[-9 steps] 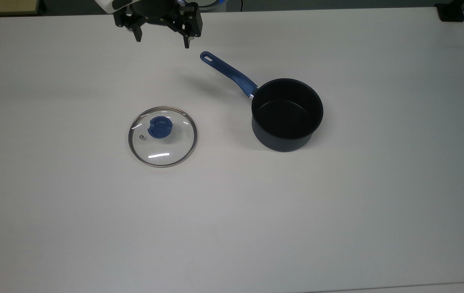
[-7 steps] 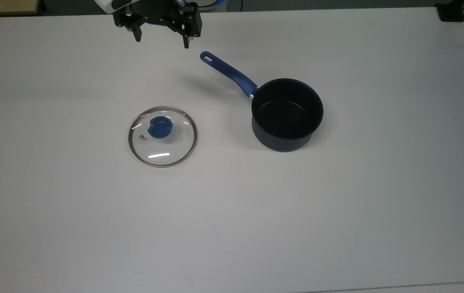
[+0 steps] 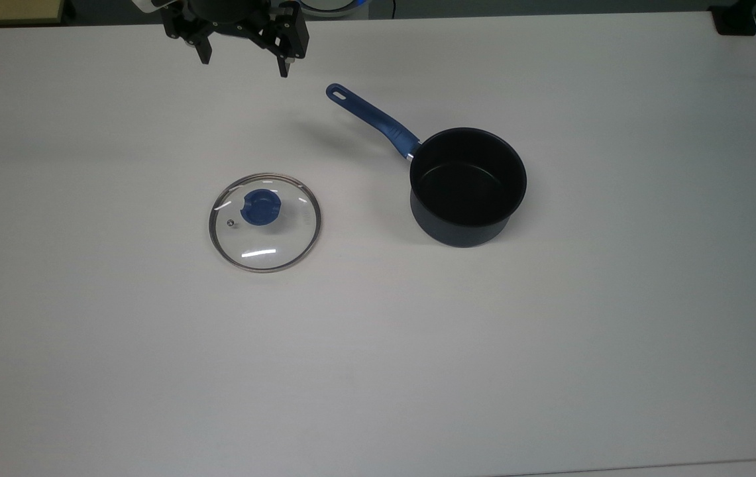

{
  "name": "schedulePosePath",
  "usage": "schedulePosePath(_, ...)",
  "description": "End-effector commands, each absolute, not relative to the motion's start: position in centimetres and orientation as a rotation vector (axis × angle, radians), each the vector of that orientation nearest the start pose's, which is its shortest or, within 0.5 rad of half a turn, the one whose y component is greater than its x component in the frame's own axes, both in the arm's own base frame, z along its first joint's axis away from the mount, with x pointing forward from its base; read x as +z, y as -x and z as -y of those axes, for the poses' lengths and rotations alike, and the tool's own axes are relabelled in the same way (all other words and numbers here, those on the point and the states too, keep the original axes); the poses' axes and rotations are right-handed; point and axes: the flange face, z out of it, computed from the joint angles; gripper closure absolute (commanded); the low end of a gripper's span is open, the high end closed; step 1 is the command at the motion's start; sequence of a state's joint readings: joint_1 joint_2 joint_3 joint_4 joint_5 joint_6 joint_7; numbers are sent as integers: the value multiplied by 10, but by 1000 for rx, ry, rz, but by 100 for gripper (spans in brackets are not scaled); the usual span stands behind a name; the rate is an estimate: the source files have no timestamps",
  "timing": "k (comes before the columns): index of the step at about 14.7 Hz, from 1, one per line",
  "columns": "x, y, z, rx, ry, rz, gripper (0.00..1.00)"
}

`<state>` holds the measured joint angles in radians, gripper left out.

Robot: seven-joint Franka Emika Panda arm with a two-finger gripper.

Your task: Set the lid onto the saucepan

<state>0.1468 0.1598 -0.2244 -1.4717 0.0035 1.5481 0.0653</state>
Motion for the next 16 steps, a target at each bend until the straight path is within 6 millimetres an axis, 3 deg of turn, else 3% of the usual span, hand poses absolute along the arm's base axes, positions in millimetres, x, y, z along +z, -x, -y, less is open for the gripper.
schedulePosePath(1,585,-597,36,42,3142,-235,0)
schedulePosePath(16,584,-602,41,35,3143,-254,0)
